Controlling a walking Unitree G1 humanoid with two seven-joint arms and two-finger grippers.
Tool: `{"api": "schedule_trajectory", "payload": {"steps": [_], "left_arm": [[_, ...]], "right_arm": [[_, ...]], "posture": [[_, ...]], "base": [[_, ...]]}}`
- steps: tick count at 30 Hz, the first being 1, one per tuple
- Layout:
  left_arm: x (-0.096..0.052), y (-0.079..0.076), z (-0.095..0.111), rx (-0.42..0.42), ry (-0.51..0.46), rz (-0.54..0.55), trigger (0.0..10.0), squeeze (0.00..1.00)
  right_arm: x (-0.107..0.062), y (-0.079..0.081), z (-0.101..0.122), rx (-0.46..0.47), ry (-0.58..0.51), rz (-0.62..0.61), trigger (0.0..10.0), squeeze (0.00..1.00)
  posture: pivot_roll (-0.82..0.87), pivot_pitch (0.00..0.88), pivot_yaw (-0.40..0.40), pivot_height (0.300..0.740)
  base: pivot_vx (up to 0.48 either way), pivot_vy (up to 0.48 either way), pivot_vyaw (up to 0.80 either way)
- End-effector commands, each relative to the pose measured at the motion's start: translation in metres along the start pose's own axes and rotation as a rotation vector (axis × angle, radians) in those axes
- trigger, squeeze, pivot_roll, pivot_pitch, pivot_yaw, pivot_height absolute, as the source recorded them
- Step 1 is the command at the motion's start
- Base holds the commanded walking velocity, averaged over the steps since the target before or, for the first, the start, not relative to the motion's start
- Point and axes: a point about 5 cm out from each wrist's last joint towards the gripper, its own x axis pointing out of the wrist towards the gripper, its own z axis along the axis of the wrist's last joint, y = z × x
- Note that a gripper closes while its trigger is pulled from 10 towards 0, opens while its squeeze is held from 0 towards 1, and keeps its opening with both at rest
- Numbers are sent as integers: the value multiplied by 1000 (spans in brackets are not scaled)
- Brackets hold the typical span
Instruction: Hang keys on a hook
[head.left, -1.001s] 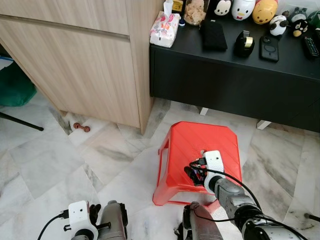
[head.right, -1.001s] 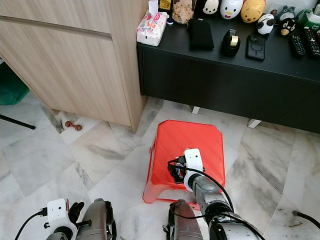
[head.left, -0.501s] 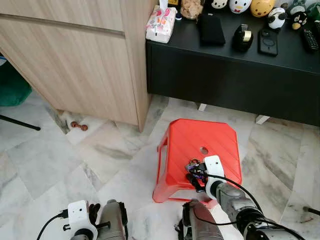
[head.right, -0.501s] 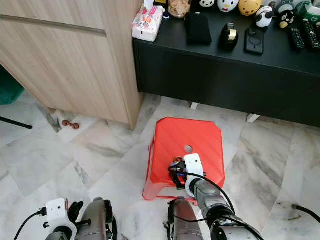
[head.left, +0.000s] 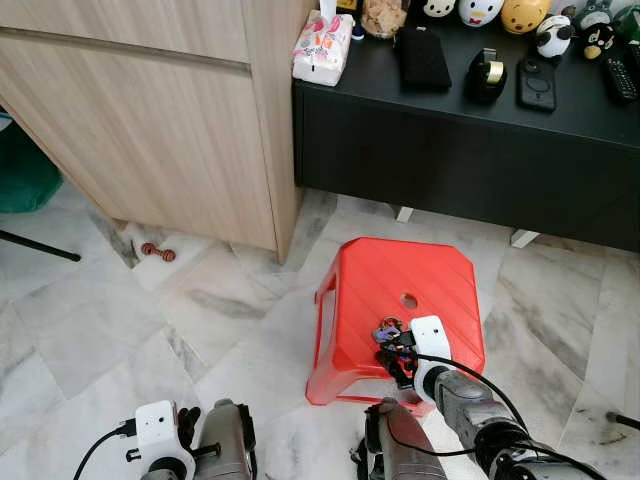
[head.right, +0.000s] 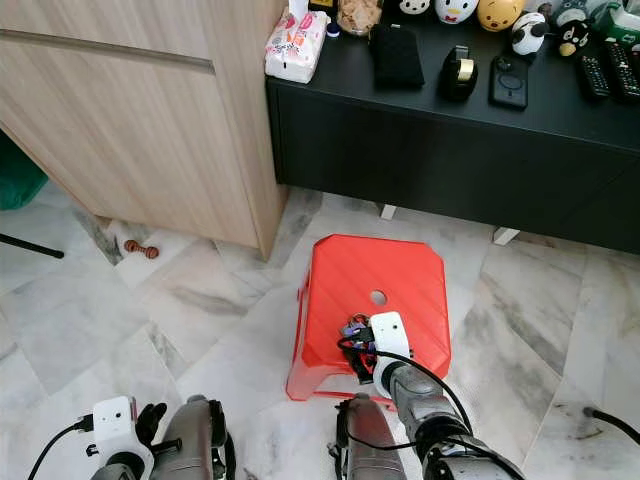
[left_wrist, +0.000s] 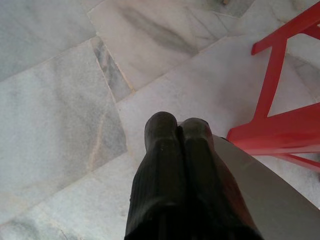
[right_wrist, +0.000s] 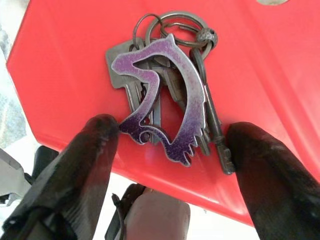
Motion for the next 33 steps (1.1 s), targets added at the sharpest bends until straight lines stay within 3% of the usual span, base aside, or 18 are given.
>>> {"api": "schedule_trajectory", "payload": {"steps": [1, 14, 22, 33], "left_arm": [[-51, -3, -84, -12, 364, -8, 10000, 0], [-48, -8, -85, -21, 375, -15, 10000, 0], [-45, -10, -83, -17, 381, -16, 10000, 0], [-42, -11, -81, -11, 384, -17, 10000, 0]], "right_arm": [[-3, -4, -17, 5, 53, -31, 0, 0], [0, -4, 8, -25, -42, -51, 0, 0], [-1, -11, 23, 6, -112, -69, 0, 0], [-4, -19, 21, 40, -131, -82, 0, 0]], "posture": [[170, 308, -128, 633], [158, 310, -131, 633], [154, 293, -134, 633], [148, 277, -134, 633]], "base": [[0, 0, 0], [0, 0, 0], [0, 0, 0], [0, 0, 0]]}}
